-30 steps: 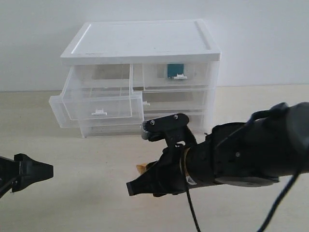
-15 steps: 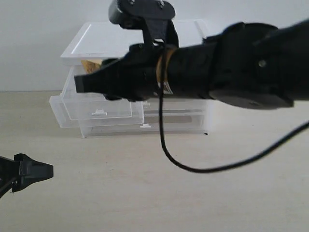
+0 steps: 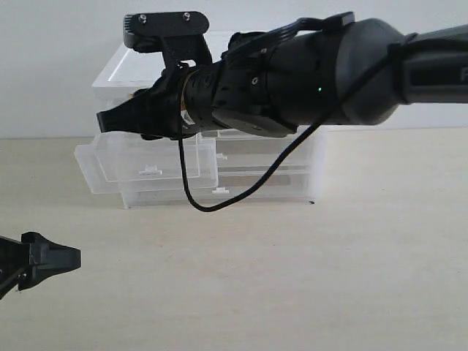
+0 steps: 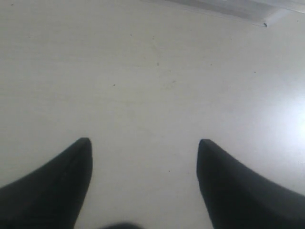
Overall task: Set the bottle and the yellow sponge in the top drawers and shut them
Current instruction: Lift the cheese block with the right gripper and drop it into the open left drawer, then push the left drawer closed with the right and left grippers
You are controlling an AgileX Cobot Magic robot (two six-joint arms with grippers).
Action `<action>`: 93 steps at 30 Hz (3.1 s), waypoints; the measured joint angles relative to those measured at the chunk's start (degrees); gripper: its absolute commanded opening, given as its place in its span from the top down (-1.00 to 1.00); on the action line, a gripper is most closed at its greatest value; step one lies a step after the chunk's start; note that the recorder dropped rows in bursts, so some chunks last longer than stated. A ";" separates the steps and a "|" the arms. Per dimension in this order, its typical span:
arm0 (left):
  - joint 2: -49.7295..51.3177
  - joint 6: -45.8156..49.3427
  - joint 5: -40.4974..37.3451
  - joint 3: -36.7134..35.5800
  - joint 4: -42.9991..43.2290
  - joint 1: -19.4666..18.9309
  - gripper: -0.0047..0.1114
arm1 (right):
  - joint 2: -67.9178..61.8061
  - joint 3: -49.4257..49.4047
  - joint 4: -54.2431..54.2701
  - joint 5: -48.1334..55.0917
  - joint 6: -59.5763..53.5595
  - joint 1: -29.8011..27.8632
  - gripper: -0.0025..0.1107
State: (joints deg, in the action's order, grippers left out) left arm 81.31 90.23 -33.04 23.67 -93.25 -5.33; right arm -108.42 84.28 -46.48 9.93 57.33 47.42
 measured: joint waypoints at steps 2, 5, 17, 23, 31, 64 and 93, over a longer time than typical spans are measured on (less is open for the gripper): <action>0.00 0.00 0.00 0.00 0.00 0.00 -0.10 | -0.72 0.24 0.00 0.64 -0.75 0.00 0.06; 0.00 0.00 -0.25 -0.25 -0.09 0.00 -0.10 | -0.72 0.57 0.00 -1.16 -1.16 0.00 -0.04; 0.00 3.29 -10.09 -0.71 -4.25 0.00 0.13 | 12.92 -1.66 16.00 14.75 -23.04 0.77 0.65; 0.00 5.51 -10.76 -0.71 -5.95 0.00 0.73 | 20.61 -12.72 20.49 15.84 -26.91 5.81 0.96; 0.00 7.31 -16.54 3.35 -6.28 0.00 0.85 | 21.30 -28.61 21.32 3.67 -23.57 7.28 0.96; 18.04 -4.57 -16.46 31.59 -3.46 1.44 0.85 | 10.82 -14.74 22.10 -4.74 -24.52 -3.99 0.96; 27.86 -7.86 -15.13 45.59 -4.20 6.44 0.85 | -4.85 -2.20 23.19 -15.39 -26.73 -10.51 0.96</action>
State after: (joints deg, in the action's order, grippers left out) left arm 109.17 82.37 -48.17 69.26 -97.45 1.11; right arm -113.27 82.08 -23.29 -5.46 30.60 36.90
